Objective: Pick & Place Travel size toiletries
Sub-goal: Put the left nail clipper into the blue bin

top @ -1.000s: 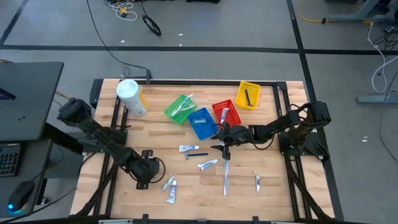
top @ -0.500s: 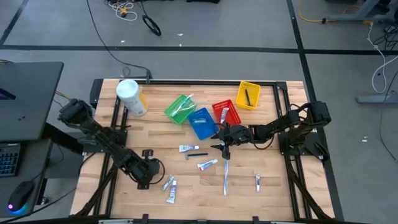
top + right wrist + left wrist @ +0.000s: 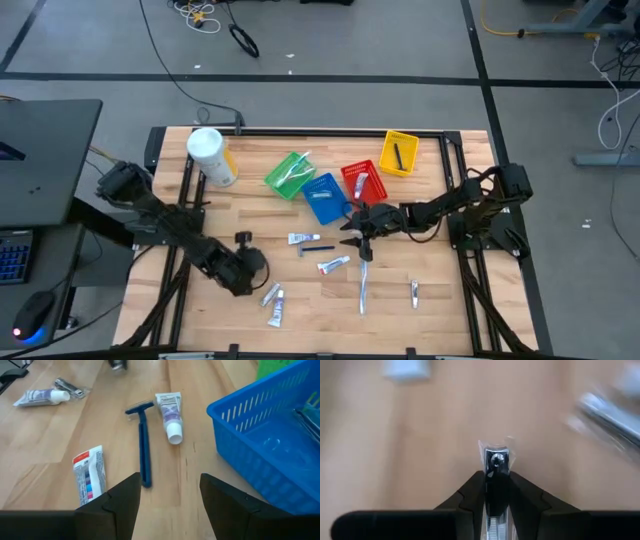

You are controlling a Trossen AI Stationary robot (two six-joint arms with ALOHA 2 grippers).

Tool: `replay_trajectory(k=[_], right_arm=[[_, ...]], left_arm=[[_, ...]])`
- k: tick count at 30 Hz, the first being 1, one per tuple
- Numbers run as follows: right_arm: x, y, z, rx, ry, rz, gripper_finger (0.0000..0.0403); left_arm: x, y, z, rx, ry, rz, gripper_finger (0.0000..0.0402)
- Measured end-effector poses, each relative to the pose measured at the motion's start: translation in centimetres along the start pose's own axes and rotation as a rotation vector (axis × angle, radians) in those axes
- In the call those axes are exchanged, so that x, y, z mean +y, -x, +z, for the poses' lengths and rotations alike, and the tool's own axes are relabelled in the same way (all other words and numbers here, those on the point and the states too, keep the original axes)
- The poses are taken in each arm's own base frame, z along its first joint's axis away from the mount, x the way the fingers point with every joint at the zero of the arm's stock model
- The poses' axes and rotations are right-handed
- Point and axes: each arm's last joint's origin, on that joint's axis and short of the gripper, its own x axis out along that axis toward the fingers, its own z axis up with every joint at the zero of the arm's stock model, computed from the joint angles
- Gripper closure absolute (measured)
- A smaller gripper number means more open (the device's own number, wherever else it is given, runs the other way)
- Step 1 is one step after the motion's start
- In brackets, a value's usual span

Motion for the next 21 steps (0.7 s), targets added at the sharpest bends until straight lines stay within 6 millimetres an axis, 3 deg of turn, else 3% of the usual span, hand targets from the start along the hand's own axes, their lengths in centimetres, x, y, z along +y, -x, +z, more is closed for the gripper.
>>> replay_trajectory(k=[4,8,15,21], right_arm=[[0.3,0.0,-0.1,0.002,0.012,0.009,0.0190],[0.6,0.0,-0.1,0.008,0.001,0.018,0.0190],[1.3,0.0,-0.4,0.030,0.005,0.028,0.0191],[1.5,0.0,-0.5,0.023,-0.013,-0.009,0.0201]], left_arm=[[0.6,0.0,2.3,-0.063,-0.034,0.064,0.0321],[2.5,-0.3,5.8,-0.103,-0.102,0.139,0.0320],[8.2,-0.8,12.0,-0.165,-0.082,0.174,0.0320],[12.7,-1.6,15.5,-0.407,-0.051,0.068,0.0319]])
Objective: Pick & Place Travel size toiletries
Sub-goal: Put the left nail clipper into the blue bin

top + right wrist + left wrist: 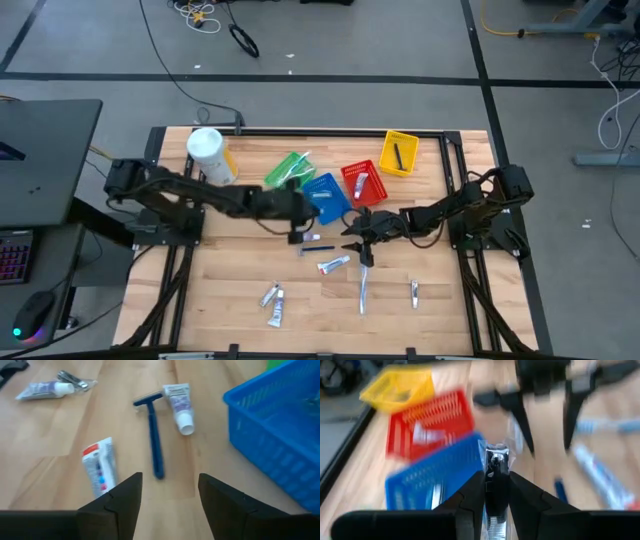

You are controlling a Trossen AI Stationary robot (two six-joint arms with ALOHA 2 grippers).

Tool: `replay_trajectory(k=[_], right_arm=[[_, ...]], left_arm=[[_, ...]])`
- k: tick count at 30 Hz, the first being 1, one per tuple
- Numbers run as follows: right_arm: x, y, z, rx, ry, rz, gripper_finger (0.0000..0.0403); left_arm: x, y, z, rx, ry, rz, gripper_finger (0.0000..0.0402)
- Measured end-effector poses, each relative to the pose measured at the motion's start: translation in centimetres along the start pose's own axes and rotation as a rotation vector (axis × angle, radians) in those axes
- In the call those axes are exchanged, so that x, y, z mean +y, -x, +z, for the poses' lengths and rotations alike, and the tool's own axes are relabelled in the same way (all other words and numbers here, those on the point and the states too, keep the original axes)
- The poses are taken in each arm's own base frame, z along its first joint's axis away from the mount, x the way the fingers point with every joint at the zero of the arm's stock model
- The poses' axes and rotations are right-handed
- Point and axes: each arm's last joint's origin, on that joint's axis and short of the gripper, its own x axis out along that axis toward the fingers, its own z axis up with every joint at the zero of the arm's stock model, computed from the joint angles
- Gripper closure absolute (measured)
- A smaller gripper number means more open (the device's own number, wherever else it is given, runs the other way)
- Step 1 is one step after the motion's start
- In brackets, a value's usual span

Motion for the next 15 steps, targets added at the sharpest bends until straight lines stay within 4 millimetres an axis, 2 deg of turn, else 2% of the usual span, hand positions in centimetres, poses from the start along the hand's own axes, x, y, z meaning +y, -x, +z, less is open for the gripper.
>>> replay_trajectory(k=[4,7,15], right_arm=[[0.3,0.0,-0.1,-0.001,-0.036,-0.001,0.0204],[0.7,0.0,-0.2,0.002,-0.050,-0.016,0.0204],[1.7,0.1,-0.4,0.004,-0.050,-0.005,0.0204]], left_arm=[[1.9,-2.2,0.3,-0.134,0.019,-0.053,0.0319],[2.9,-4.2,-0.6,-0.166,0.004,-0.075,0.0319],[4.9,-7.8,-4.6,-0.014,0.077,-0.034,0.0319]])
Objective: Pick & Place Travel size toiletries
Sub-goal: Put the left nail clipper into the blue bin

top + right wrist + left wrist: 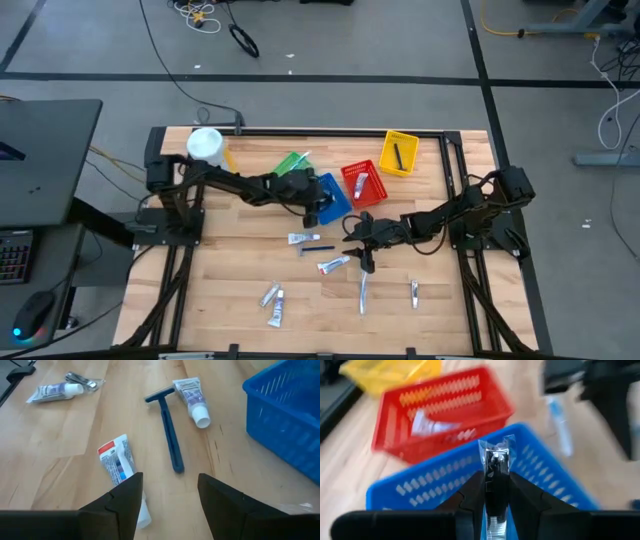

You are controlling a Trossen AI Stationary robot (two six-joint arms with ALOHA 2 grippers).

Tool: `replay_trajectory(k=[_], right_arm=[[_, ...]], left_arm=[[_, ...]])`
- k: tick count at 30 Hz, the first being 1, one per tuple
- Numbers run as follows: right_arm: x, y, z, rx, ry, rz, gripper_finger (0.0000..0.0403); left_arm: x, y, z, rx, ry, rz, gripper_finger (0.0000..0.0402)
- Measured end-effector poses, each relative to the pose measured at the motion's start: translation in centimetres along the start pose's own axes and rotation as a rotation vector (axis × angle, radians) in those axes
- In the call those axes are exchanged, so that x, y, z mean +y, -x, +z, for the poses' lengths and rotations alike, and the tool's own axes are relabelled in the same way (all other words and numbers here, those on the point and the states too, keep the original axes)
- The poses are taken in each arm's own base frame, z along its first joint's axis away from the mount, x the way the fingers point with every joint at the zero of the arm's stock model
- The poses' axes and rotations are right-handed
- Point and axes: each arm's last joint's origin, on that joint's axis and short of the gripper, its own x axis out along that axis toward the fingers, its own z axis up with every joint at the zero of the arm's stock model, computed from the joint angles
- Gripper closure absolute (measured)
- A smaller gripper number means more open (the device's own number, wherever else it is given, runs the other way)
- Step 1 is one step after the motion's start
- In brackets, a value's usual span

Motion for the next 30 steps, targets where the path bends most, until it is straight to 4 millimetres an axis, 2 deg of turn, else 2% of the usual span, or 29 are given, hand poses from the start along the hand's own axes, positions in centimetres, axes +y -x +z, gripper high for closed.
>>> replay_trajectory(k=[6,22,30], right_arm=[[0.2,0.0,-0.1,-0.003,0.004,-0.010,0.0204],[0.2,0.1,-0.8,0.071,0.009,-0.026,0.0204],[0.6,1.8,0.4,0.044,0.069,-0.070,0.0204]], left_arm=[[1.1,-0.6,-1.1,0.043,0.056,0.025,0.0319],[1.4,-0.6,-1.1,0.055,0.029,0.098,0.0319],[1.3,-0.6,-1.6,0.107,-0.001,0.089,0.0308]])
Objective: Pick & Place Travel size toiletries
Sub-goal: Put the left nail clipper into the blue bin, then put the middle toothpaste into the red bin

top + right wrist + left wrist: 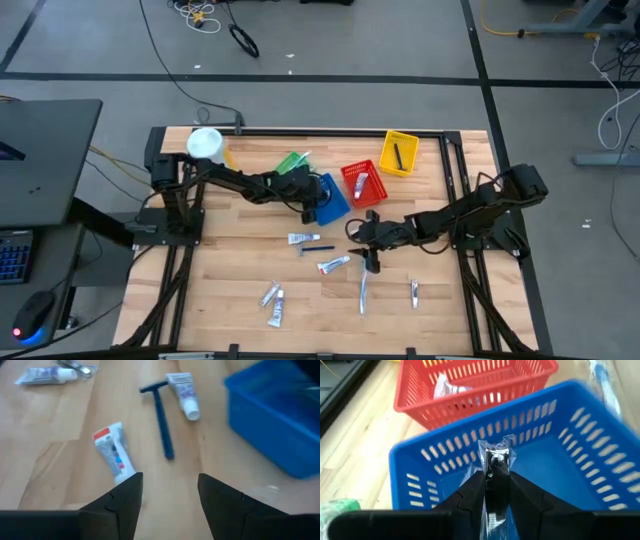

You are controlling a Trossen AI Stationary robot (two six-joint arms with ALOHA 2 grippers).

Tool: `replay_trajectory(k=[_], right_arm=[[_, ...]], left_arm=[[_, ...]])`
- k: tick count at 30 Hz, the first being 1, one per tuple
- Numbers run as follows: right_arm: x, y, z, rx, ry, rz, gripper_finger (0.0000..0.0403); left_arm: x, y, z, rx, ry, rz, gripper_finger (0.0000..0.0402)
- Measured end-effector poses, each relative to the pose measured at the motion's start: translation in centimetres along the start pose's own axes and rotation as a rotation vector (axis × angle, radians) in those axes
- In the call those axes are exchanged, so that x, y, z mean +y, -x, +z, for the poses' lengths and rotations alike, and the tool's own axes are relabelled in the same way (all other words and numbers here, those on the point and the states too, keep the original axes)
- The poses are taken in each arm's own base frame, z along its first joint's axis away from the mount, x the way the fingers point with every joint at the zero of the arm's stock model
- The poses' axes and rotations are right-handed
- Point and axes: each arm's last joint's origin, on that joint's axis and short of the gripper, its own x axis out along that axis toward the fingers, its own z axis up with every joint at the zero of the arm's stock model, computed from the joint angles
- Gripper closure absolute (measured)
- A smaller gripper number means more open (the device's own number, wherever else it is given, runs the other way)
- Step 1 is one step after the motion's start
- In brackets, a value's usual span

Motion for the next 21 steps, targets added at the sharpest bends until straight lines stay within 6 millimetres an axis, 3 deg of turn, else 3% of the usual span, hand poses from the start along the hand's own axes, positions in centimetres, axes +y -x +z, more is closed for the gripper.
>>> replay_trajectory(k=[5,12,21], right_arm=[[0.0,0.6,0.6,-0.026,-0.011,-0.003,0.0204],[0.9,-0.2,1.1,-0.117,0.025,0.202,0.0204],[0.6,-2.7,-1.4,-0.012,0.035,0.179,0.0204]], left_arm=[[0.0,0.0,-0.1,0.006,-0.001,0.002,0.0274],[0.1,0.1,0.6,-0.043,0.034,0.062,0.0236],[-1.0,3.6,3.8,-0.164,-0.003,0.091,0.0231]])
